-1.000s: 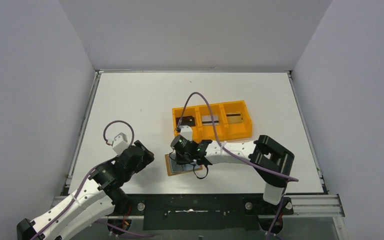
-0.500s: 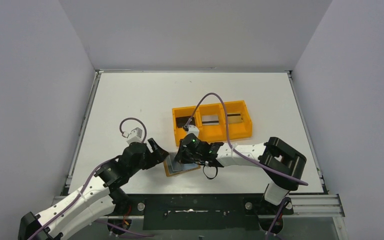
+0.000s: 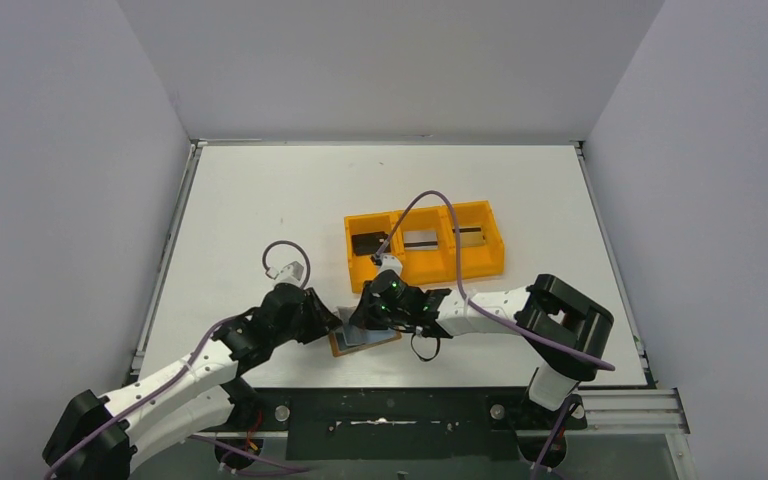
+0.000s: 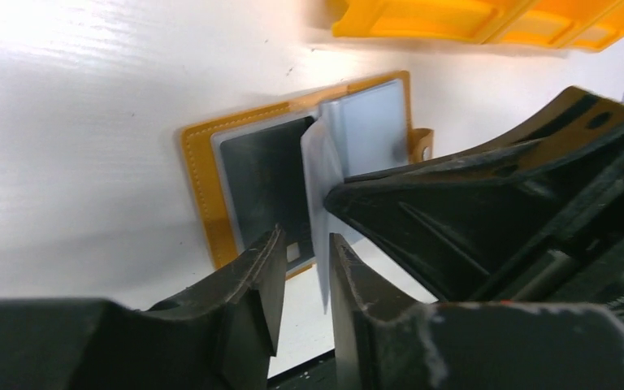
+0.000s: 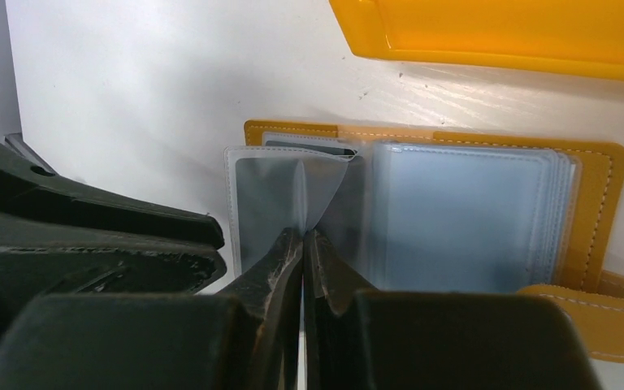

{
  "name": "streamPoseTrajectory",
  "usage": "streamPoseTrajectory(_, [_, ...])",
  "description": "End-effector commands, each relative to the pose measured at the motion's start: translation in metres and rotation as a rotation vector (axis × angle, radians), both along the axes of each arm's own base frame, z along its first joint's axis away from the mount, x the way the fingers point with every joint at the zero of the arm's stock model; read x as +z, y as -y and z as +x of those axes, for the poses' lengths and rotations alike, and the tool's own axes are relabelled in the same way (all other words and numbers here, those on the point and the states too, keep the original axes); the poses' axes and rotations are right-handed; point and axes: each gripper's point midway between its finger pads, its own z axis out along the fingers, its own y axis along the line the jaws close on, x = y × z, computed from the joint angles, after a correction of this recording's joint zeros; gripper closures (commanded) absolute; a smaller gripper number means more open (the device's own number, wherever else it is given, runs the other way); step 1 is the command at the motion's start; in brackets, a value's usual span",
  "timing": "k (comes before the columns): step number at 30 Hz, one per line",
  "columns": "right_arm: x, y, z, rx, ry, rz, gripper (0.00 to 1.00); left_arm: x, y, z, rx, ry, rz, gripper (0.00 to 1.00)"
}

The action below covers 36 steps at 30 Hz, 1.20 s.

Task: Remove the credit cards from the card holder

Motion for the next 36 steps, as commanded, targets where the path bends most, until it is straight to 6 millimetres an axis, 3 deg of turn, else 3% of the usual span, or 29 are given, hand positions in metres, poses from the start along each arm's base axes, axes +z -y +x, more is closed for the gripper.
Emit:
streamPoseTrajectory(1, [0.040,-0.014,0.011,-0.015,0.059,0.137,1.00,0.008,0.012,0.007,-0.013,0.028,-0.083,0.77])
streamPoseTrajectory(5, [0.038,-0.013,0.011,-0.016,0.056,0.135,1.00,0.001,0.016,0.005,-0.030,0.029,-0.114,0.83])
streamPoseTrajectory(14, [0.037,-0.013,0.011,-0.012,0.050,0.136,1.00,0.007,0.024,0.007,-0.056,0.050,-0.166,0.82])
streamPoseTrajectory(19, [0.036,-0.012,0.011,-0.015,0.047,0.137,1.00,0.008,0.025,0.008,-0.064,0.052,-0.171,1.00])
streamPoseTrajectory(24, [0.036,-0.010,0.012,-0.022,0.048,0.127,0.99,0.008,0.023,0.007,-0.059,0.033,-0.161,1.00])
streamPoseTrajectory(26, [0.036,-0.007,0.013,-0.032,0.049,0.114,0.95,0.010,0.024,0.008,-0.060,0.024,-0.154,1.00])
streamPoseTrajectory(31, [0.036,0.012,0.019,-0.094,0.063,0.055,0.72,0.008,0.017,0.013,-0.043,-0.018,-0.055,1.00])
streamPoseTrajectory(36, [0.040,0.043,0.026,-0.170,0.114,-0.055,0.62,0.001,0.017,0.016,-0.080,-0.070,0.041,1.00])
